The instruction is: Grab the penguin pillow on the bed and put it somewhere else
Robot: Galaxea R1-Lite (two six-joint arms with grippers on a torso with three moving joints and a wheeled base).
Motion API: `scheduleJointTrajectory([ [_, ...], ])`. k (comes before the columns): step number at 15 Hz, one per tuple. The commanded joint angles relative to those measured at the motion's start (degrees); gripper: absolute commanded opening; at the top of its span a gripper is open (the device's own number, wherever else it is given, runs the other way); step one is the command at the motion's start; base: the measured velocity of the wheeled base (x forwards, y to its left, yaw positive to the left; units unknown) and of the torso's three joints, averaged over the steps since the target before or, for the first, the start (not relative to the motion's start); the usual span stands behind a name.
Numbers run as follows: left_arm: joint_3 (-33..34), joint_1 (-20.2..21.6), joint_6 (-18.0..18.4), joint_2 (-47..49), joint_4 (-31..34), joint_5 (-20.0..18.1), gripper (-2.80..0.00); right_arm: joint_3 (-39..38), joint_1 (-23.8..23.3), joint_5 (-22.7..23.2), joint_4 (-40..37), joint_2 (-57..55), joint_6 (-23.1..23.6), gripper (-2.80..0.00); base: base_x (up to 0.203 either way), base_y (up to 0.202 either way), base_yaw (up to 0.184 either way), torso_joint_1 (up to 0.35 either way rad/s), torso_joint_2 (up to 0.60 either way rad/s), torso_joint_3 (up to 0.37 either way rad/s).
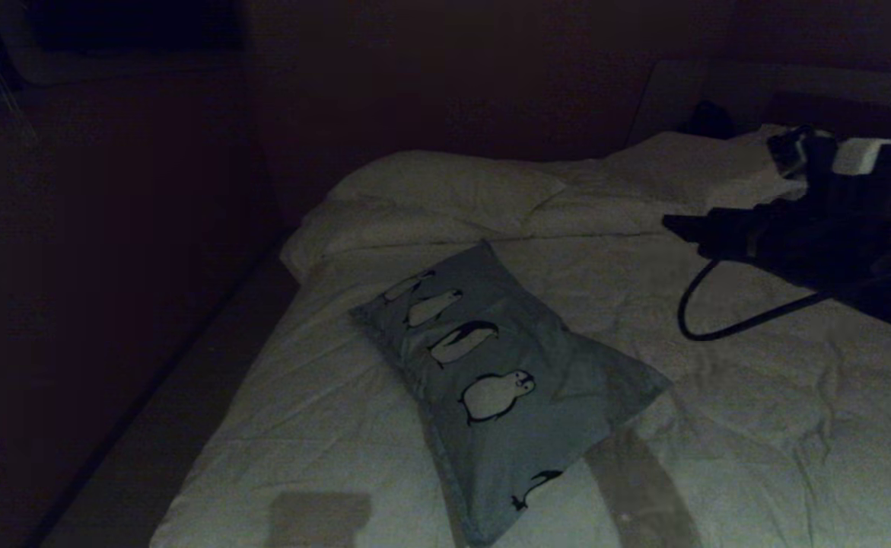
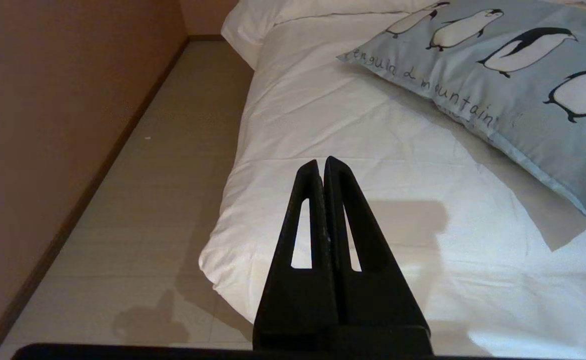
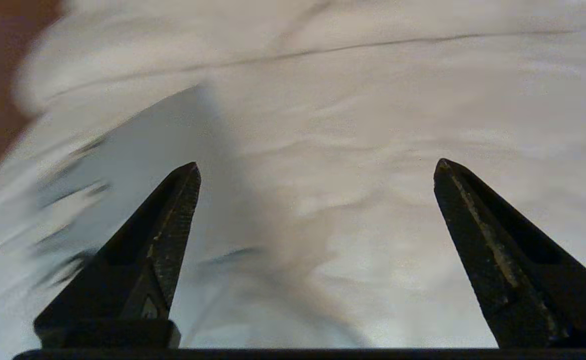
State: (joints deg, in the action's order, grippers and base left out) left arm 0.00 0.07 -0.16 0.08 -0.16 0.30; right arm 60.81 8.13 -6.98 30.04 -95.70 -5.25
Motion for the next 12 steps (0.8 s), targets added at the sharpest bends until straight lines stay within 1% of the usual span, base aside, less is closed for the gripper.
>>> scheduleJointTrajectory([
  [1, 0.0, 0.0, 0.0, 0.0, 0.1, 0.0, -2.8, -2.3, -5.9, -0.3, 0.2, 4.5, -0.1, -1.27, 0.0, 0.0, 0.0, 0.0, 0.0, 0.0],
  [2, 0.0, 0.0, 0.0, 0.0, 0.0, 0.0, -2.8, -3.3, -7.7, -0.3, 0.2, 5.8, -0.1, -2.8, 0.0, 0.0, 0.0, 0.0, 0.0, 0.0],
  [4, 0.0, 0.0, 0.0, 0.0, 0.0, 0.0, -2.8, -5.6, -9.5, -0.2, 0.2, 8.1, -0.8, -2.8, 0.0, 0.0, 0.0, 0.0, 0.0, 0.0],
  [12, 0.0, 0.0, 0.0, 0.0, 0.0, 0.0, -2.8, -17.4, -10.2, -0.9, 0.2, 25.6, -1.8, -2.8, 0.0, 0.0, 0.0, 0.0, 0.0, 0.0],
])
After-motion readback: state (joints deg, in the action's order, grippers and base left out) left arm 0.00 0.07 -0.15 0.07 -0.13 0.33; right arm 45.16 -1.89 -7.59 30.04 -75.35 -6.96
